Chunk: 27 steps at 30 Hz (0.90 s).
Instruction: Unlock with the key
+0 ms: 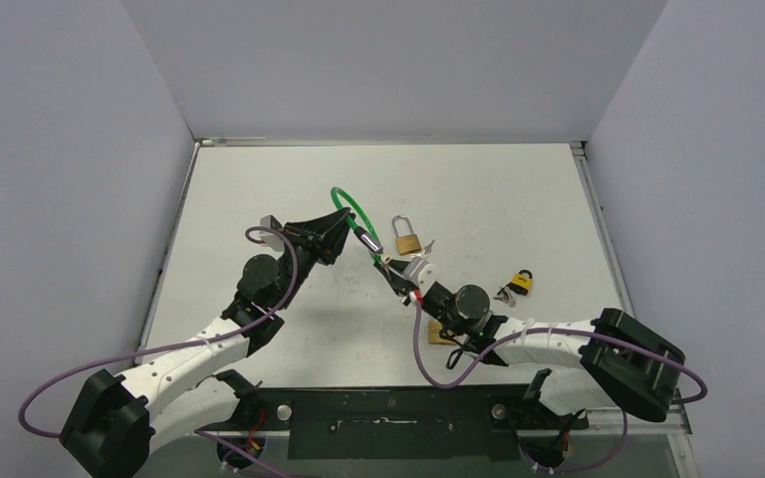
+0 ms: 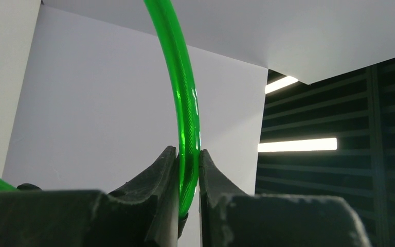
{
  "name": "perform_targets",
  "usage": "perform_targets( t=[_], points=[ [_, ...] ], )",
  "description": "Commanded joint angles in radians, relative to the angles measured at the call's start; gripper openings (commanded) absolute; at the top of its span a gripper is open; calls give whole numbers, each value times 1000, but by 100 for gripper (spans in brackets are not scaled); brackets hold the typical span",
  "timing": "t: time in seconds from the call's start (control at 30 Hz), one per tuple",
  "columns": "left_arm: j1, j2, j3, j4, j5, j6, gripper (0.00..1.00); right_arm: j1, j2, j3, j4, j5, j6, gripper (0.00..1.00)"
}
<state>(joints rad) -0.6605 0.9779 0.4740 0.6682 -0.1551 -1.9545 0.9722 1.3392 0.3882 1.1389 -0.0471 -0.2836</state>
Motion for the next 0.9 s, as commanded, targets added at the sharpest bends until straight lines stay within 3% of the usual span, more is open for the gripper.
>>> perform_targets(
  t=[0.0,0.3,0.4,0.53,0.63,0.73,0.87],
  points=[
    [-17,-82,76,68,7,-27,0,-6,76,-38,140,159,-102,0],
    [-20,-140,52,32,-32,-24,0,0,74,-56,191,162,-98,0],
    [-24,-153,44,-43,-41,-39,0,15,-22,-23,108,93,-44,0],
    [-31,-127,1,5,-38,-95,0,85,-106,60,-12,82,-73,0],
    [-38,-102,-6,24,-25,-133,0,100,-54,70,-2,135,-147,0],
    [-42,-89,2,51,-15,-152,0,78,57,37,127,197,-209,0],
    [-51,-96,24,53,-5,-160,0,3,121,37,187,176,-182,0]
  ],
)
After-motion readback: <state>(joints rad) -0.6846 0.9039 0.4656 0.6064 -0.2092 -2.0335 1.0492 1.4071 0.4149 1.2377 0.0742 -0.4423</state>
